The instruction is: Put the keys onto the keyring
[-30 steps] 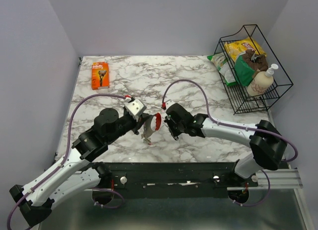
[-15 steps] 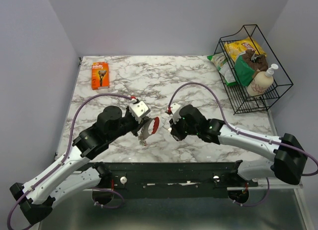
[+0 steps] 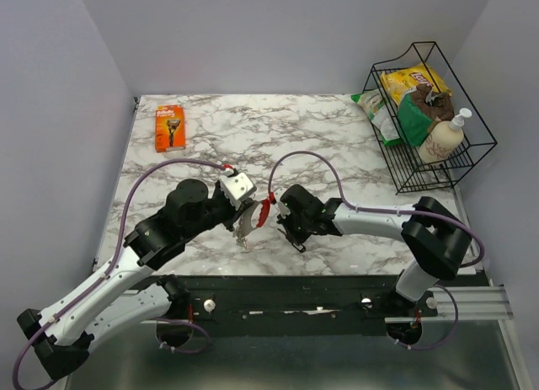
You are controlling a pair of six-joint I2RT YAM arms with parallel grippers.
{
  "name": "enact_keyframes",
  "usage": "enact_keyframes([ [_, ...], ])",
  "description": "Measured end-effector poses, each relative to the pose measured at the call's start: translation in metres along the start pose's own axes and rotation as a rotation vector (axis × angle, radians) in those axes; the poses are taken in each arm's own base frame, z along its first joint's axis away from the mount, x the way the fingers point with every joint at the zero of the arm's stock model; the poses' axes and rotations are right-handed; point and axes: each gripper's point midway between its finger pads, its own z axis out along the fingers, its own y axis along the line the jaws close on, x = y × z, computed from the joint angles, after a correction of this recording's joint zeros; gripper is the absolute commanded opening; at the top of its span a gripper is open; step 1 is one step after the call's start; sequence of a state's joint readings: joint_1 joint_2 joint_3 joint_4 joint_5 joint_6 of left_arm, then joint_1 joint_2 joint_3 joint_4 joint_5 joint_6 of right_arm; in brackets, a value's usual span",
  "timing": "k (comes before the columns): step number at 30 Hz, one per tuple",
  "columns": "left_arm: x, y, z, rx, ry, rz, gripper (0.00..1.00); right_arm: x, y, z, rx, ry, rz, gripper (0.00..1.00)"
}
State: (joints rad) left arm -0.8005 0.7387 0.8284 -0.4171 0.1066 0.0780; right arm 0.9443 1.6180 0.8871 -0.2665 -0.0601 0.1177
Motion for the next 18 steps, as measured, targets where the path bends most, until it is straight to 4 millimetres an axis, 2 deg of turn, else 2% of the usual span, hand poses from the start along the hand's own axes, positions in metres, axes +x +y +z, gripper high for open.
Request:
enact_keyframes([
  [1,-0.0005,-0.0001,0.0005,0.001,-0.002,-0.001,0.0,0.0053,-0.0005,0.0045,0.001,0.021,0.013,0.0],
  [5,-0.0026,-0.0011,0.0023,0.005,-0.01,-0.011,0.0,-0.0034,0.0027,0.0076,-0.01,0.01,0.044,0.01],
  [11,-0.0052,-0.0019,0.0029,0.008,-0.023,-0.017,0.0,-0.0029,0.0037,0.0106,-0.012,0.016,0.067,0.16],
  [18,-0.0027,-0.0021,0.0035,0.009,-0.02,-0.017,0.0,-0.0032,0.0039,0.0108,-0.011,0.015,0.073,0.18],
])
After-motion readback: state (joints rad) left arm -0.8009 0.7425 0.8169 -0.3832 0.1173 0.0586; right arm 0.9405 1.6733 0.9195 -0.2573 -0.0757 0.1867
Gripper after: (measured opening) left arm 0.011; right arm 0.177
